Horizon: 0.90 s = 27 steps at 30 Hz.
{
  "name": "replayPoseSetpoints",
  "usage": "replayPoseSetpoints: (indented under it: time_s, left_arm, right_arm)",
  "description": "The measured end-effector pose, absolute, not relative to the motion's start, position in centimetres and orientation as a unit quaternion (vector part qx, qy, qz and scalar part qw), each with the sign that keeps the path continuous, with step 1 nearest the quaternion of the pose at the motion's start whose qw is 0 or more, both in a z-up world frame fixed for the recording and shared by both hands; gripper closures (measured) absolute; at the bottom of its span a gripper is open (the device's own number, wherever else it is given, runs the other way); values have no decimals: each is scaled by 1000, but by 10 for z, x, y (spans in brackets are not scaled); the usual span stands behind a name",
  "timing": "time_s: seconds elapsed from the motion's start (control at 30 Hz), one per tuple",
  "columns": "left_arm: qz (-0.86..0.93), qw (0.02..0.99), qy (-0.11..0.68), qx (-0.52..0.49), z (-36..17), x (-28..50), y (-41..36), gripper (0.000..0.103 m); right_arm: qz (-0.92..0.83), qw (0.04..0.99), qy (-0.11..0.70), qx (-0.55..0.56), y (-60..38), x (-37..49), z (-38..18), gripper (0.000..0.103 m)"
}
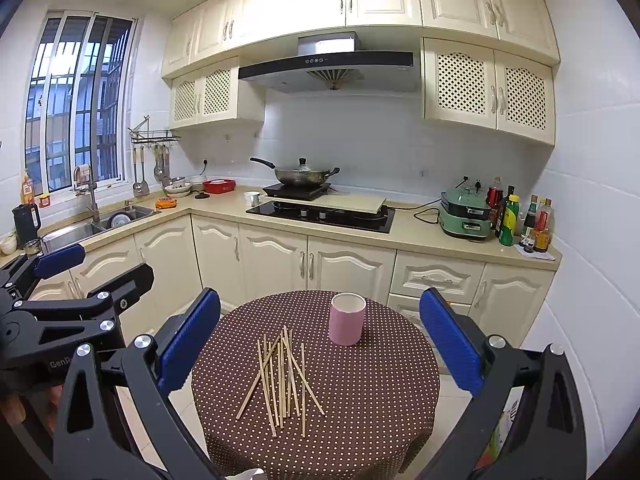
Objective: Organize utensils
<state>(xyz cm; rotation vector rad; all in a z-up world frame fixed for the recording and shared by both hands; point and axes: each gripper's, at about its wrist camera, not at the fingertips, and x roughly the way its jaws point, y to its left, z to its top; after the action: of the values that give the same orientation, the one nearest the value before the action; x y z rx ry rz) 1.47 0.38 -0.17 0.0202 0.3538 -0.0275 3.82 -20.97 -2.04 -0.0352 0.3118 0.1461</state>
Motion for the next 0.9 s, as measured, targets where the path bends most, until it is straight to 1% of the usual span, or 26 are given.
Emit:
replayPoseSetpoints:
  time_s: [0.3, 0.57, 0.7, 0.9]
  left_arm:
    - [-13, 980, 196, 13, -10, 34, 1, 6]
    - [-10, 975, 223, 20, -24, 81, -9, 6]
    - [-3, 968, 251, 25, -38, 114, -12, 6]
    - [9, 950, 313, 4, -74, 173, -10, 6]
  right_arm:
    - [76, 981, 179, -15, -210, 57, -29, 7]
    - [81, 975, 209, -10, -216, 102, -43, 7]
    - [90, 970, 226, -13, -218, 132, -52, 7]
    - [105, 960, 260, -27, -220, 183, -74, 7]
